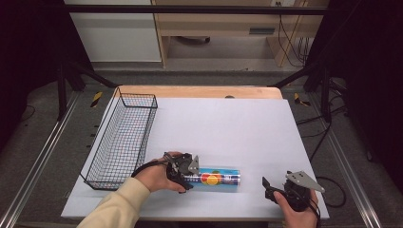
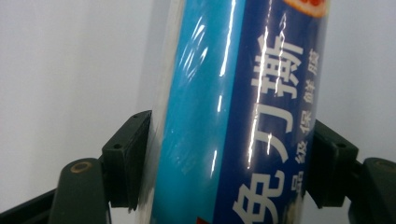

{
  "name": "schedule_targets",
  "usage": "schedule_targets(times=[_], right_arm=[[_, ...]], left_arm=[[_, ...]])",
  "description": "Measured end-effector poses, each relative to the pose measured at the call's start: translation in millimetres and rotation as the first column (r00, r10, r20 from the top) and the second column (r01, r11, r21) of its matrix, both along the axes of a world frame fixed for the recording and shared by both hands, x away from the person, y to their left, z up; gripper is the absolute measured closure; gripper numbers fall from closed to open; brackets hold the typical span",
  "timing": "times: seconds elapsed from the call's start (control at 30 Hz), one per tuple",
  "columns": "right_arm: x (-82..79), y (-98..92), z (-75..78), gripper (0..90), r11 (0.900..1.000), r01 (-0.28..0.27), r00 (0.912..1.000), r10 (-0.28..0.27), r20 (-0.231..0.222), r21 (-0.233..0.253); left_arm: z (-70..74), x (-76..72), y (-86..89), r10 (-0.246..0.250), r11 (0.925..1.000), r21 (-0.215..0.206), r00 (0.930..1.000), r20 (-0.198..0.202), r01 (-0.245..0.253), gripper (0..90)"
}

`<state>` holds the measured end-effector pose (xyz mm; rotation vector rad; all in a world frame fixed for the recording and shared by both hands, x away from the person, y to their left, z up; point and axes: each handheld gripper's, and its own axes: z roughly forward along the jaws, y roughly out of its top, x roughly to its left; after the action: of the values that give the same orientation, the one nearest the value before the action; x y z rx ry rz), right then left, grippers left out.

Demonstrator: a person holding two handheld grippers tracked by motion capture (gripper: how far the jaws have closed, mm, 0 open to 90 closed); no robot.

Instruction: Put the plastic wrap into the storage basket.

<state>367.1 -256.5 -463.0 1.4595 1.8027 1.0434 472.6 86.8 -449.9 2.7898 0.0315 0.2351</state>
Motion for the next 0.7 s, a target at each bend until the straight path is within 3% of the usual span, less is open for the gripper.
schedule_targets(times=[0.37, 0.7], right_arm=[[-0.1, -0.3, 0.2, 10.6, 1.0, 0.0, 1.0, 0.0, 0.001, 0.003], [-0.1, -0.1, -0.1, 10.9, 1.0, -0.001, 1.0, 0.001, -0.005, 0.003]], left_arm=[[1.5, -0.7, -0.7, -0.019, 0.9998, 0.006, 0.9998, 0.004, 0.019, 29.2], [2.8, -6.0, 1.4, -0.022, 0.9994, -0.027, 0.9995, -0.022, 0.021, 30.7]])
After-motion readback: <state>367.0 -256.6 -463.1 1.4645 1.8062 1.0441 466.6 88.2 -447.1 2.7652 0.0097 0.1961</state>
